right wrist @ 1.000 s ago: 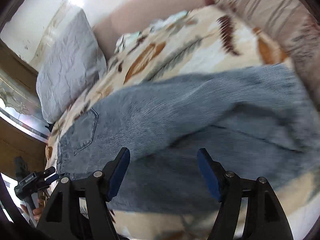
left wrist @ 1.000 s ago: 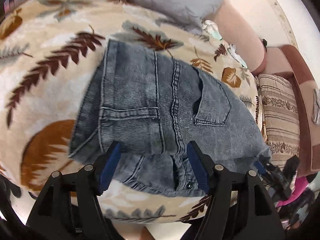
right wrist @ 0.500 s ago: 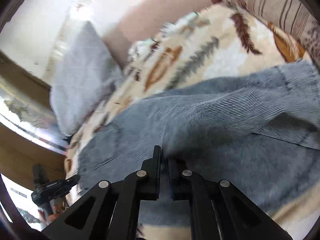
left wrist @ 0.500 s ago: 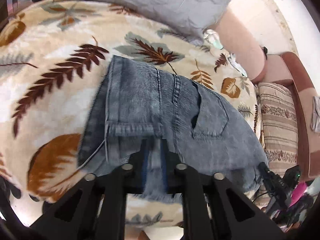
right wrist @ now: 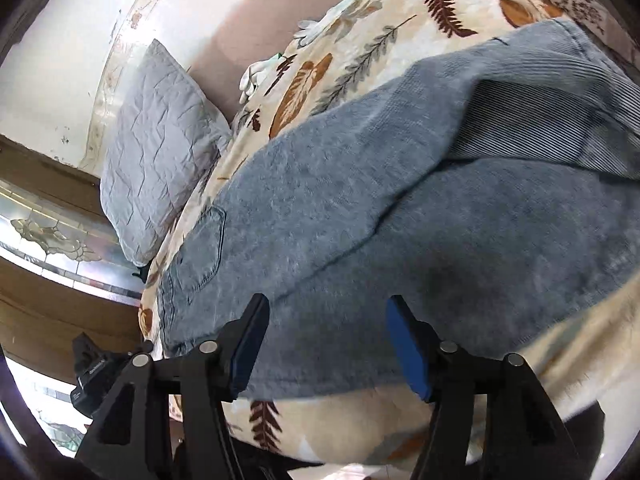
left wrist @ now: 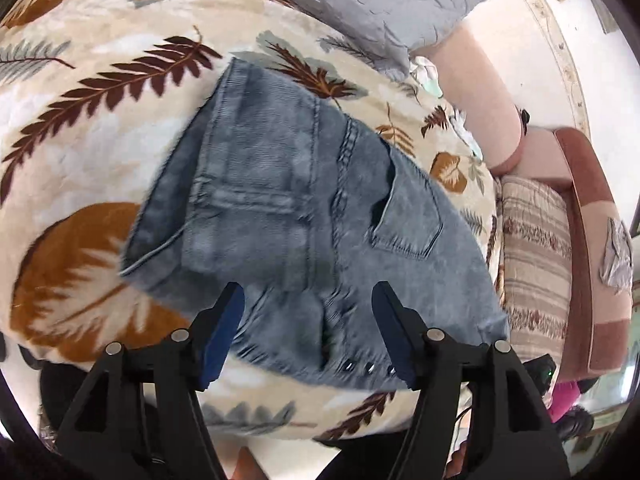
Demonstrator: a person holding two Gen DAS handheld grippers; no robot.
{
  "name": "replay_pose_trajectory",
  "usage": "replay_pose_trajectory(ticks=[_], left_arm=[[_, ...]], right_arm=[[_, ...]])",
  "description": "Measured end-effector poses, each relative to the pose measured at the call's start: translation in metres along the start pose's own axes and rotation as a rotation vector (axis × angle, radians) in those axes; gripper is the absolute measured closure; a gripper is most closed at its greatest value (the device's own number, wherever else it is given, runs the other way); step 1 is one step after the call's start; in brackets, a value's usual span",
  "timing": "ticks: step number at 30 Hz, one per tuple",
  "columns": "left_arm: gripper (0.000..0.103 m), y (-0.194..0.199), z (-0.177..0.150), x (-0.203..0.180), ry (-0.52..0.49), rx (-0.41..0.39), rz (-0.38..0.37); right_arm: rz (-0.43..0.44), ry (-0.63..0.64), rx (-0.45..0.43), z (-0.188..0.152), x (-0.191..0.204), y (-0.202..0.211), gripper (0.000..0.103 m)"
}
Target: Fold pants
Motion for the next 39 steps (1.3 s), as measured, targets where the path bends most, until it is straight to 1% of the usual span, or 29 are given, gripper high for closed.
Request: replay_pose_trajectory(ticks=[4, 6, 8, 9, 10, 11, 12, 13, 14, 16, 18, 20, 22, 23, 24, 25, 27, 28, 29, 30, 31, 32, 33, 34, 36, 39], left_arm=[[0.037, -0.02, 0.011, 0.001, 0.046, 0.046, -0.009], [0.037, -0.03, 0.014, 0.007, 0.071, 0.067, 0.0], [0.039, -0.034, 0.021, 0.01, 0.087, 0.066, 0.015], [0.041, -0.033, 0.025, 0.01, 0.093, 0.062, 0.023], [0.065, -0.03, 0.03, 0.009, 0.1, 0.054, 0.027], [0.084, -0.026, 0.033, 0.009, 0.101, 0.054, 0.031], [0.086, -0.02, 0.035, 0.006, 0.095, 0.06, 0.011], [0.089, -0.012, 0.035, 0.004, 0.091, 0.047, -0.008], [0.09, 0.001, 0.032, 0.002, 0.071, 0.024, -0.017], [0.091, 0.017, 0.024, 0.0, 0.027, -0.007, -0.009], [0.091, 0.031, 0.008, 0.003, -0.014, -0.023, 0.01], [0.091, 0.03, -0.008, 0.017, -0.01, -0.011, 0.015], [0.091, 0.014, -0.019, 0.043, 0.049, 0.03, 0.048], [0.092, 0.005, -0.021, 0.053, 0.076, 0.05, 0.057], [0.093, -0.004, -0.023, 0.063, 0.113, 0.082, 0.054], [0.093, -0.008, -0.025, 0.067, 0.142, 0.1, 0.029], [0.093, 0.0, -0.026, 0.063, 0.138, 0.081, -0.007], [0.092, 0.007, -0.026, 0.058, 0.115, 0.054, -0.006], [0.09, 0.015, -0.025, 0.053, 0.092, 0.019, -0.001], [0.086, 0.021, -0.024, 0.046, 0.071, -0.006, -0.005], [0.067, 0.023, -0.023, 0.04, 0.059, -0.015, -0.017], [0.041, 0.021, -0.022, 0.033, 0.05, -0.016, -0.035], [0.035, 0.019, -0.021, 0.031, 0.053, -0.016, -0.042], [0.034, 0.014, -0.018, 0.028, 0.061, -0.014, -0.044], [0.034, 0.0, -0.015, 0.021, 0.059, 0.022, -0.046], [0.034, -0.016, -0.005, 0.016, 0.068, 0.038, -0.01]], right_arm=[[-0.018, -0.012, -0.003, 0.015, 0.0, -0.016, 0.04], [-0.011, -0.025, -0.007, 0.023, -0.001, -0.022, 0.04], [0.003, -0.042, -0.028, 0.032, 0.0, -0.028, 0.04], [0.005, -0.046, -0.036, 0.037, 0.001, -0.031, 0.044], [0.002, -0.052, -0.036, 0.042, 0.002, -0.035, 0.049], [0.003, -0.056, -0.033, 0.045, 0.004, -0.036, 0.074], [0.01, -0.055, -0.023, 0.048, 0.006, -0.037, 0.099], [0.031, -0.041, -0.014, 0.049, 0.013, -0.034, 0.099], [0.058, -0.019, -0.026, 0.047, 0.021, -0.026, 0.099], [0.081, 0.04, -0.034, 0.038, 0.038, -0.011, 0.099], [0.091, 0.089, -0.023, 0.021, 0.049, 0.001, 0.099], [0.09, 0.115, 0.011, -0.004, 0.048, 0.005, 0.099], [0.061, 0.106, 0.076, -0.031, 0.033, -0.009, 0.099], [0.044, 0.087, 0.102, -0.038, 0.023, -0.018, 0.099], [0.028, 0.068, 0.12, -0.043, 0.013, -0.025, 0.096], [0.017, 0.031, 0.14, -0.048, 0.001, -0.033, 0.094], [0.047, -0.011, 0.132, -0.049, -0.009, -0.03, 0.094], [0.061, -0.02, 0.088, -0.044, -0.011, -0.016, 0.091], [0.062, -0.023, 0.047, -0.038, -0.014, -0.003, 0.078], [0.064, -0.032, 0.001, -0.032, -0.019, 0.011, 0.054], [0.074, -0.067, -0.065, -0.022, -0.03, 0.03, 0.041], [0.078, -0.102, -0.103, -0.014, -0.038, 0.04, 0.029], [0.086, -0.143, -0.136, -0.008, -0.049, 0.052, 0.029], [0.109, -0.19, -0.163, -0.001, -0.061, 0.062, 0.029], [0.14, -0.248, -0.191, 0.008, -0.077, 0.072, 0.029], [0.194, -0.331, -0.215, 0.021, -0.097, 0.08, 0.029]])
Point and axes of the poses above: each gripper's, at about its wrist camera, not at the fingertips, and y roughly against the way its jaws point, x to its left, z to its top, the point moved 9 cm from there along -y, roughly the way its jaws point, and after that the axes turned 15 degrees about x, right-handed, at the moved point
